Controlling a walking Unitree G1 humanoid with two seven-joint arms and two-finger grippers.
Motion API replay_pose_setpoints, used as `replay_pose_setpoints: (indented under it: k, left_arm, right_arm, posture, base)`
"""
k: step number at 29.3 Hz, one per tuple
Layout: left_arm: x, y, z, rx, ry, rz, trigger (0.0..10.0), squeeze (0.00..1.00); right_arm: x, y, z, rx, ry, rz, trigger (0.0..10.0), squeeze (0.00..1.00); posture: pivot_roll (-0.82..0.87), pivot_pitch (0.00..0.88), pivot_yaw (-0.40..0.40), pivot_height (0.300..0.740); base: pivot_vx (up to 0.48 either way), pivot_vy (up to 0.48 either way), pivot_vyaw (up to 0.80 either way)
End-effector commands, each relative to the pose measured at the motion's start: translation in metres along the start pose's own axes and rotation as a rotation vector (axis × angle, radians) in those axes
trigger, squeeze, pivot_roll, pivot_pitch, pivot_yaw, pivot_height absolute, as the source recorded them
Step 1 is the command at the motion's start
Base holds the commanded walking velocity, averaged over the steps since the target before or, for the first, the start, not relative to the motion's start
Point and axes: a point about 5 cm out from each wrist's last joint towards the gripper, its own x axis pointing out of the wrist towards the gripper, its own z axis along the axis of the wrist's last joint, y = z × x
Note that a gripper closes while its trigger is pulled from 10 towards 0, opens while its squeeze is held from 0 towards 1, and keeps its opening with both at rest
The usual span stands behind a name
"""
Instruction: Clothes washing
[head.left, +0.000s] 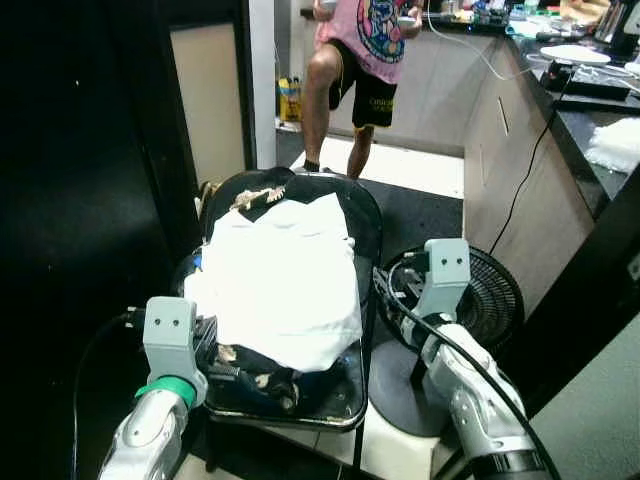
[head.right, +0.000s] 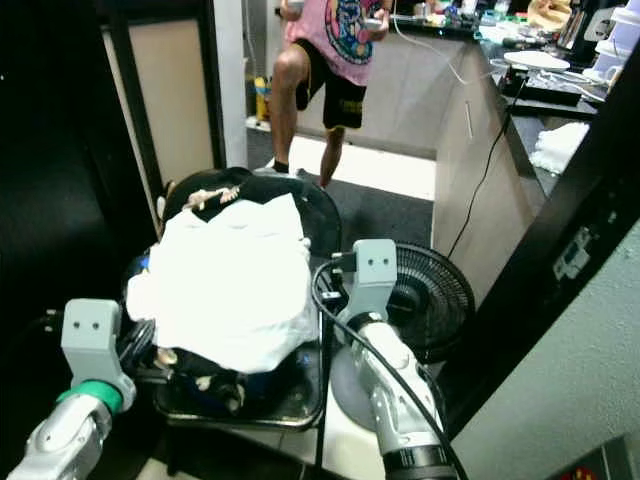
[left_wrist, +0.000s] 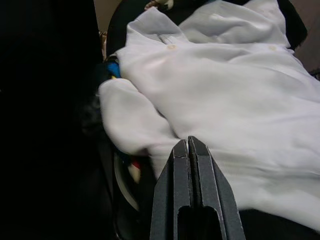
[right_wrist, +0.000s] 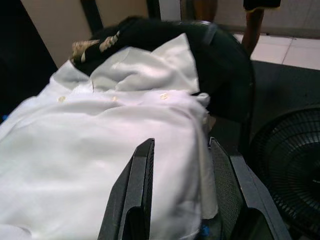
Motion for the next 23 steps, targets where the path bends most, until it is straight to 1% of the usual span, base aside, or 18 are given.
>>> replay_pose_setpoints:
  k: [1,12,23]
  left_arm:
    - [-0.0019,0.0013,-0.0068,-0.007,0.018,-0.003,10.0,0.0]
    - [-0.0007,0.0012,-0.0079,-0.017,0.019,0.0,10.0,0.0]
    - [0.0,0.0024,-0.0062,-0.016,-0.011,0.005,10.0,0.0]
  right_arm:
    - [0.0001,0.0015,-0.0031,-0.006,0.011,-0.005,10.0,0.0]
    - [0.0017,0.0011,-0.0031,-0.029,0.017,-0.01,10.0,0.0]
    - [0.0035,0.0003,0.0017,-0.045,-0.019,-0.027,10.0,0.0]
  posture:
    - [0.02,0.024,-0.016,0.74]
    - [0.02,0.022,-0.021,0.74]
    - [0.02,0.008,-0.022,0.74]
  base:
    - [0.0,0.0,0.0]
    - [0.0,0.0,0.0]
    - [0.0,0.0,0.0]
